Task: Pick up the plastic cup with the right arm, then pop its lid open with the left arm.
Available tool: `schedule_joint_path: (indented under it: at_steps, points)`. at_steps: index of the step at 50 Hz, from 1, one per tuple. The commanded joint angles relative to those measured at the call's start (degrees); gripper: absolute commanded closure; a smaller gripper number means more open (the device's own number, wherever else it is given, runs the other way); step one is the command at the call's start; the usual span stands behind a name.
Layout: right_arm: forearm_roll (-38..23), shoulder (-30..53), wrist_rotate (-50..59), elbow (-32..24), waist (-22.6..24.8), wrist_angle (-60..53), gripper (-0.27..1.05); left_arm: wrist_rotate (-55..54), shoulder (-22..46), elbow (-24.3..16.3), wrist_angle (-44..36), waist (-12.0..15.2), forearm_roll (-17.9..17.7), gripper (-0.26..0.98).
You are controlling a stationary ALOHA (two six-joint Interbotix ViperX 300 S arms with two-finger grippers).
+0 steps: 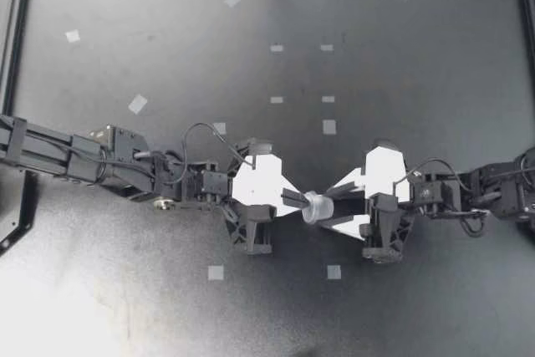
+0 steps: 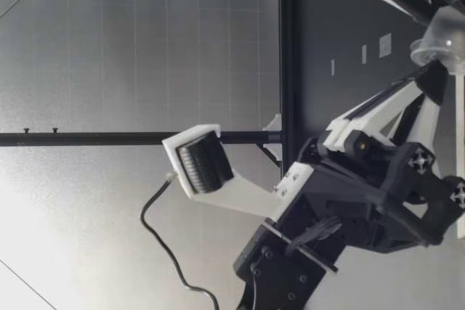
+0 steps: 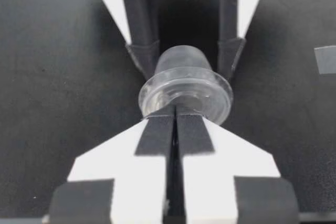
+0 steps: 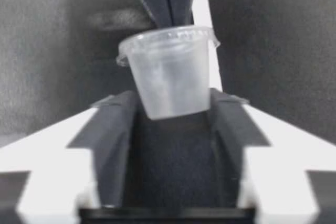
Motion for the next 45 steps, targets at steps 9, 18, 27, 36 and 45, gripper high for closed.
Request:
schedule_joint_path:
  at_steps: [9, 18, 27, 36, 45]
  points:
    - [0.0, -2.1, 0.2, -0.5, -0.2, 0.1, 0.39, -0.1, -1.2, -0.7, -0.5, 0.3, -0.1, 0.77]
    - [-0.1, -2.3, 0.3, -0.4, -0.3, 0.0, 0.45, -0.4, -1.6, -0.6, -0.1, 0.2, -0.1, 0.77]
    - [-0.1, -4.6, 0.3, 1.1, -0.3, -2.5, 0.53, -0.9, -6.2, 1.8, -0.4, 0.2, -0.2, 0.77]
    - [-0.1, -9.5, 0.3, 6.0, -0.2, -14.6, 0.54, -4.6, -15.0, 6.8, -4.0, 0.3, -0.4, 0.77]
    - [-0.2, -9.6, 0.5, 9.1, -0.3, -32.3, 0.54, -14.3, -20.0, 12.2, -16.7, 0.2, -0.4, 0.74]
